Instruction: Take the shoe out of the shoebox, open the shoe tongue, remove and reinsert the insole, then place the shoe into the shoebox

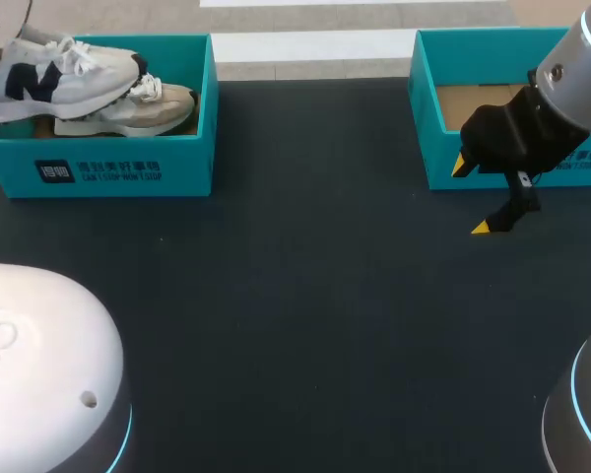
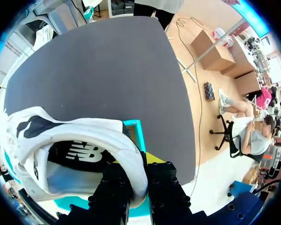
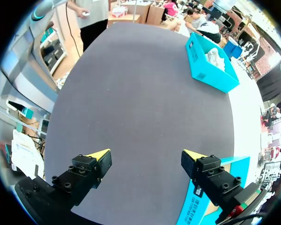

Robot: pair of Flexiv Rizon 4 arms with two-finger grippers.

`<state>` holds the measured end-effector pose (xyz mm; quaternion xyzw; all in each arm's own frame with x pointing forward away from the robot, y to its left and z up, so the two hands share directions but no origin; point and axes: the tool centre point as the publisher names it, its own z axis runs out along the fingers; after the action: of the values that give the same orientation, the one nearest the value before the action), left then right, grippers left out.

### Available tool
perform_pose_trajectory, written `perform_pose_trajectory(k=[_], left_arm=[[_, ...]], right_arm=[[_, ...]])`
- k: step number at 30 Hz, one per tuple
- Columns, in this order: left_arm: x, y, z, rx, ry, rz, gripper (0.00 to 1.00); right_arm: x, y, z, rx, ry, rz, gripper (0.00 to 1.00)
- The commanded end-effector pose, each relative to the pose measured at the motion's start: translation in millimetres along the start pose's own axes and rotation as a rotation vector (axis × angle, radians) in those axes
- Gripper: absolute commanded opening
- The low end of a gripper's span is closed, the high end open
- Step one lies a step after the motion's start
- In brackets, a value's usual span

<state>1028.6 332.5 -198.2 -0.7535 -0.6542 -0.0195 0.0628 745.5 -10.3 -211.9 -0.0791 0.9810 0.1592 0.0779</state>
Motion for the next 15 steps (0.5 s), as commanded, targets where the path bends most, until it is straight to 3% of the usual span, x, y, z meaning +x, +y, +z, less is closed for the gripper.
perform_pose_trajectory(k=[1, 5, 8, 15], left_arm=[[0.5, -1.3, -1.7, -0.002, 0.0, 0.001, 0.0], [0.5, -1.3, -1.7, -0.002, 0.0, 0.001, 0.0], [-5.1, -19.5, -9.0, -0.036, 0.045, -0.002, 0.0], [-14.0, -61.0, -31.7, -0.097, 0.026, -0.061, 0.0]], right_arm=[[-0.9, 0.6, 1.3, 0.003, 0.001, 0.0, 1.0], [-0.9, 0.6, 1.3, 0.003, 0.001, 0.0, 1.0], [-0.9, 0.6, 1.3, 0.003, 0.001, 0.0, 1.0], [-0.9, 0.6, 1.3, 0.003, 0.001, 0.0, 1.0]])
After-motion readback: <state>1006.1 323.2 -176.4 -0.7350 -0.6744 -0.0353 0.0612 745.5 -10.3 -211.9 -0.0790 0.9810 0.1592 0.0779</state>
